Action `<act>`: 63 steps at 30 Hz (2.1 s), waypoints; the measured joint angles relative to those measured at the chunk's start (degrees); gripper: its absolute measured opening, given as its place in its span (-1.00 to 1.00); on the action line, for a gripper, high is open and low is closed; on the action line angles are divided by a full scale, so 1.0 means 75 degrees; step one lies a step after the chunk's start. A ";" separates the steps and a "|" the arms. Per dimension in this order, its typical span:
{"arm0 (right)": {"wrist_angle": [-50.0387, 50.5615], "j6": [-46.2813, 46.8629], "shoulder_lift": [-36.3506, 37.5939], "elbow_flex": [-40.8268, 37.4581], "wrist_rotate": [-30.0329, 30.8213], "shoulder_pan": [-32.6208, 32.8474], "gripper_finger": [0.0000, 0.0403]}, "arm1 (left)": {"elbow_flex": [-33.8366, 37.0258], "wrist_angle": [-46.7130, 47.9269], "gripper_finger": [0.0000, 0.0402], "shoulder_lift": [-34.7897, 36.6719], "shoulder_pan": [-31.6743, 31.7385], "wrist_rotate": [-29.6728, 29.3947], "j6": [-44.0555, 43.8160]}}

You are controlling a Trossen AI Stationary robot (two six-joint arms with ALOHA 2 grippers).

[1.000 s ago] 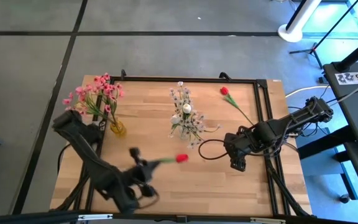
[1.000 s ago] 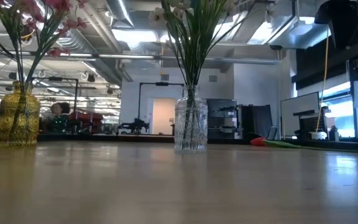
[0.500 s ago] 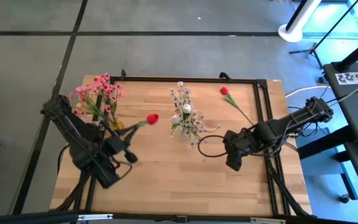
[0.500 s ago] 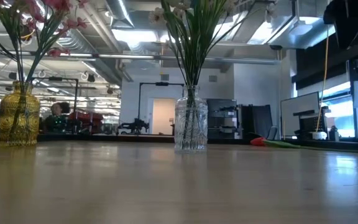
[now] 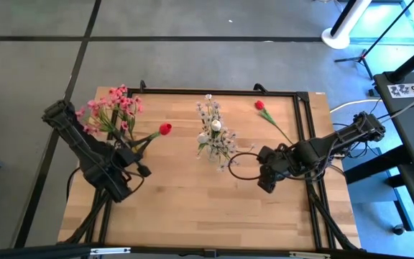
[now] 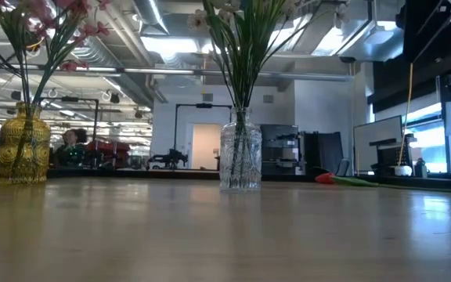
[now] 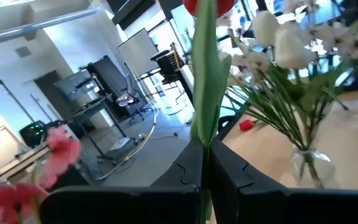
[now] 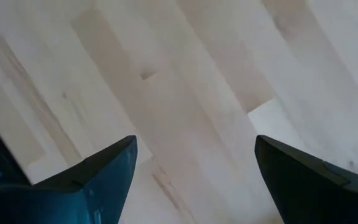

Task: Sort flowers into vase by color
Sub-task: Put the bottom red tulip into the yellow vase

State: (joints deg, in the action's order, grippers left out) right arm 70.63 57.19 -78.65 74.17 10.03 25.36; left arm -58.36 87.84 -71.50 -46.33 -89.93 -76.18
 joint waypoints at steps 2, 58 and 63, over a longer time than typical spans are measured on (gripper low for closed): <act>-0.0007 0.0007 0.0000 0.0002 0.0159 0.0000 0.62 | 0.0141 -0.0145 -0.97 -0.0003 -0.0014 0.0003 -0.0009; -1.3922 -0.7056 -0.0073 0.0000 0.0112 -0.1299 0.22 | -0.3863 -1.0357 -0.98 -0.0161 0.0617 0.5814 1.1358; -1.3783 -0.7715 -0.0204 0.0000 0.0482 -0.1211 0.22 | -0.3307 -1.0354 -0.98 -0.0172 0.1896 0.6510 1.0619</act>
State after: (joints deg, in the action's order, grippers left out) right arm -32.74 -0.67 -80.18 74.18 13.65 16.29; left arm -83.17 10.19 -72.80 -32.10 -41.11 3.46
